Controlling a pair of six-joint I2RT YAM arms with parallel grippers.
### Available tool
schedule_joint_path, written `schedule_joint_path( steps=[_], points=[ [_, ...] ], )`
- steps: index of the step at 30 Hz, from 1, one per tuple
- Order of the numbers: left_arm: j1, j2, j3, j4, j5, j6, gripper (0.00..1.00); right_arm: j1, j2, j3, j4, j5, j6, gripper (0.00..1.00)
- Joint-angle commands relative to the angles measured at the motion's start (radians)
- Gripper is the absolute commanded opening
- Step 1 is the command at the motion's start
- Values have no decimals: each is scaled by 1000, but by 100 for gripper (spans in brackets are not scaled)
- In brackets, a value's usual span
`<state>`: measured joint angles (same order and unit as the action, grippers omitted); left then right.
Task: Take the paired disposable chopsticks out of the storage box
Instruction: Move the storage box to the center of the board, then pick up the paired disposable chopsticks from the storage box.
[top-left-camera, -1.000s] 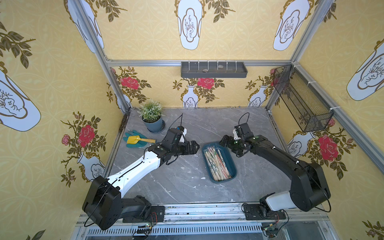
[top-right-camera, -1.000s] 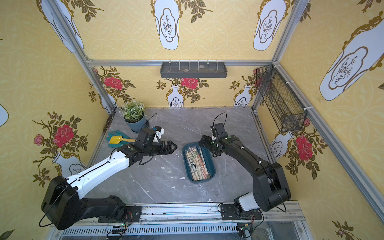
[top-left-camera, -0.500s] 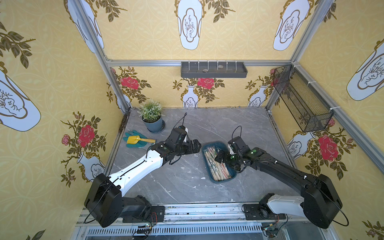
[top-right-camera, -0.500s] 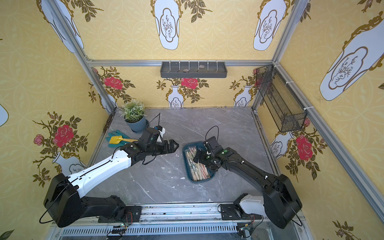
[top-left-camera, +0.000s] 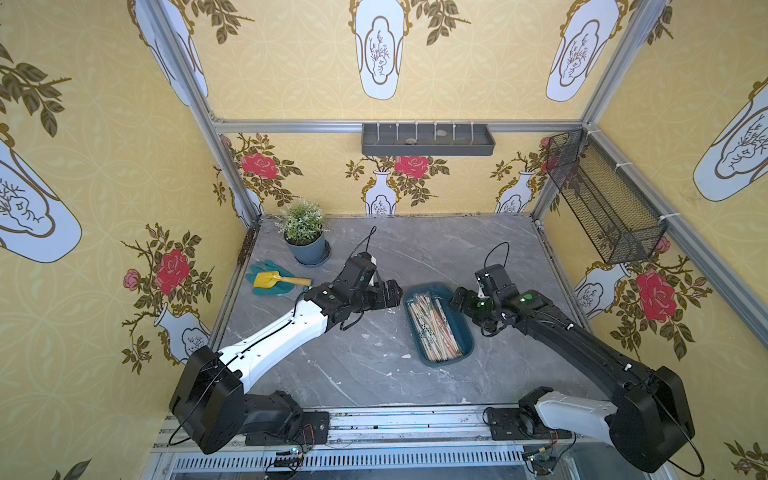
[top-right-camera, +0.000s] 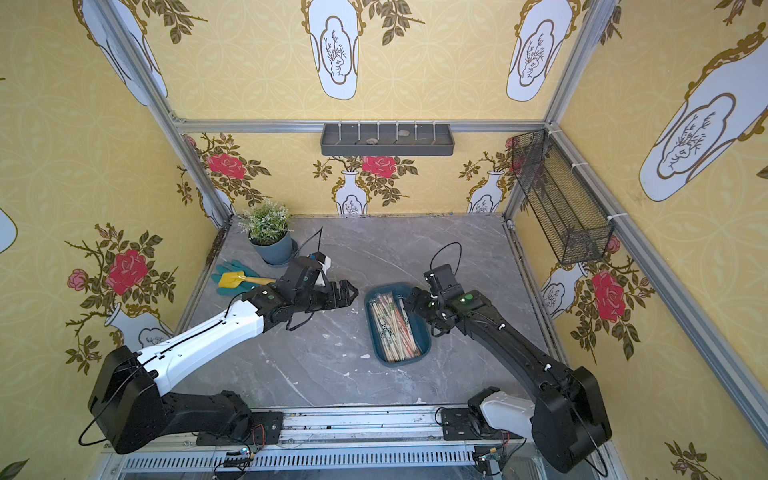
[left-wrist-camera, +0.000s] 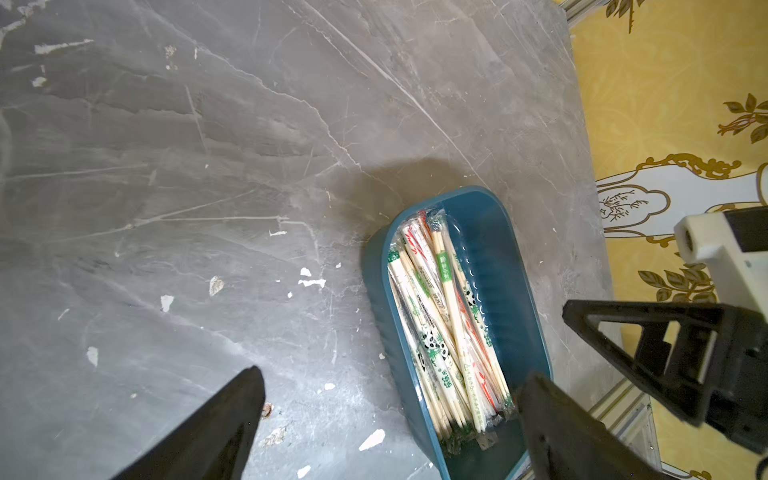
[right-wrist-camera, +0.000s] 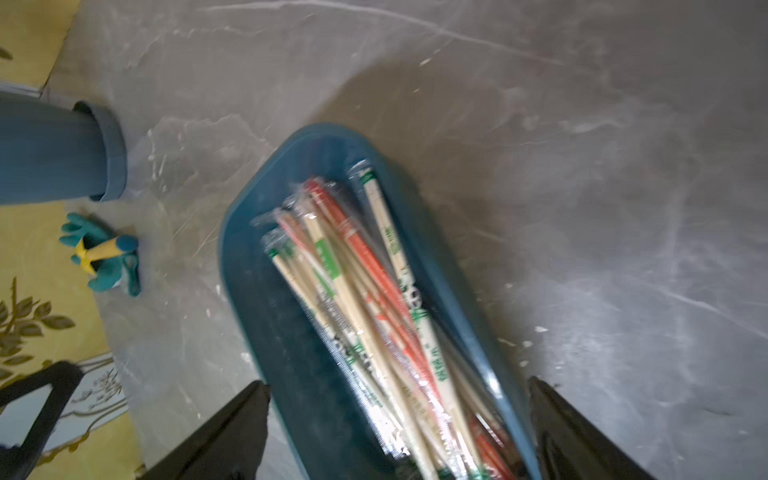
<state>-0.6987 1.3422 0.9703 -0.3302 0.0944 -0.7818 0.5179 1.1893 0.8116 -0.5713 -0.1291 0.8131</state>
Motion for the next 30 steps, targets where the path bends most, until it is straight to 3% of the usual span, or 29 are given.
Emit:
schedule_joint_path(
  steps=[1,6,19,24,30],
  points=[
    [-1,9,10,-8,-7,13,100,-60,-12,-37,-18,-33,-60,97],
    [-4,22,21,-10,-5,19,100,-62,-8,-98,53,-112,-26,97],
    [-14,36,33,-13,-6,18,100,169,33,-67,145,-85,106,97],
    [-41,42,51,-20,-11,21,100,143,-39,-54,54,3,90,97],
    [-128,131,112,-46,-63,-11,93,-4,-129,-87,21,-53,25,97]
  ],
)
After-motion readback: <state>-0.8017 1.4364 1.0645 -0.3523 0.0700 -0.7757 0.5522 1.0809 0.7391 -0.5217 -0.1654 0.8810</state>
